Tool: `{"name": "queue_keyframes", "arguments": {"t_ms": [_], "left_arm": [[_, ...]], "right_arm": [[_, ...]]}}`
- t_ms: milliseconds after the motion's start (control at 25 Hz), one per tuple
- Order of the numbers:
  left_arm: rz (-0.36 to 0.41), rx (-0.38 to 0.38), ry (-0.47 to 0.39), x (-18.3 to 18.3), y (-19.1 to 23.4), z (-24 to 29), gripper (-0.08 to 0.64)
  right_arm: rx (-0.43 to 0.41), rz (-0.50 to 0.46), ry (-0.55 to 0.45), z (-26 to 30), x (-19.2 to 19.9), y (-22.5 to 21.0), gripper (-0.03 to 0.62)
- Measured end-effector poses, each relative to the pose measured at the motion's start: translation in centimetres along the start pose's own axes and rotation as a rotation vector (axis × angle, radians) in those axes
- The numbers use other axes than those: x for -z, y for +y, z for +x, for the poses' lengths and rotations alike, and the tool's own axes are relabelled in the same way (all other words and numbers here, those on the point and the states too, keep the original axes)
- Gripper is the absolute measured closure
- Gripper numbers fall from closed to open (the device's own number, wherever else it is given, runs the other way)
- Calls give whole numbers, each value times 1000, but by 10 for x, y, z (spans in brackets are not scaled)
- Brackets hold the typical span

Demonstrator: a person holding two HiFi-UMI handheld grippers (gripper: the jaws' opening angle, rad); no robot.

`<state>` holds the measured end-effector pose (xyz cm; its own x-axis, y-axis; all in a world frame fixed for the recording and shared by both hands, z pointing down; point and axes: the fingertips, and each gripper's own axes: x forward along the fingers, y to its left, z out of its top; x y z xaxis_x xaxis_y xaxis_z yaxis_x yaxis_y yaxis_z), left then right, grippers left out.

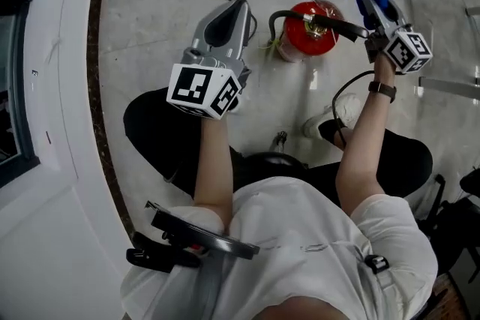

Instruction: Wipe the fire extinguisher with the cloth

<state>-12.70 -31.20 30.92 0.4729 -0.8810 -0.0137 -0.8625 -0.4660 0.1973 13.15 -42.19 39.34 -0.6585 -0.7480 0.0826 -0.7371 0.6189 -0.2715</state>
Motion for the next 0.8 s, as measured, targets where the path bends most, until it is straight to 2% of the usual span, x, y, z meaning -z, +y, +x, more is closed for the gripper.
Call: {"name": "queue_keyframes", "arguments": {"t_ms": [80, 200, 360, 480, 640, 800], "left_arm": [[16, 9, -17, -8, -24, -22, 560], [43, 52, -42, -16, -65, -48, 560], [90, 173, -91, -26, -138, -75, 560], [92, 209, -117, -29, -179, -107, 560], [120, 263, -90, -14, -230, -159, 560], [99, 228, -69, 6, -247, -225, 560]], "right_arm": [[20, 7, -113, -52, -27, 37, 460], [32, -17, -194, -118, -37, 98, 463], [42, -151, -162, -175, -25, 177, 463], [6, -150, -165, -200, -15, 228, 460], [-36, -164, -180, -236, -1, 284, 449], [-56, -197, -119, -259, 28, 349, 445]]}}
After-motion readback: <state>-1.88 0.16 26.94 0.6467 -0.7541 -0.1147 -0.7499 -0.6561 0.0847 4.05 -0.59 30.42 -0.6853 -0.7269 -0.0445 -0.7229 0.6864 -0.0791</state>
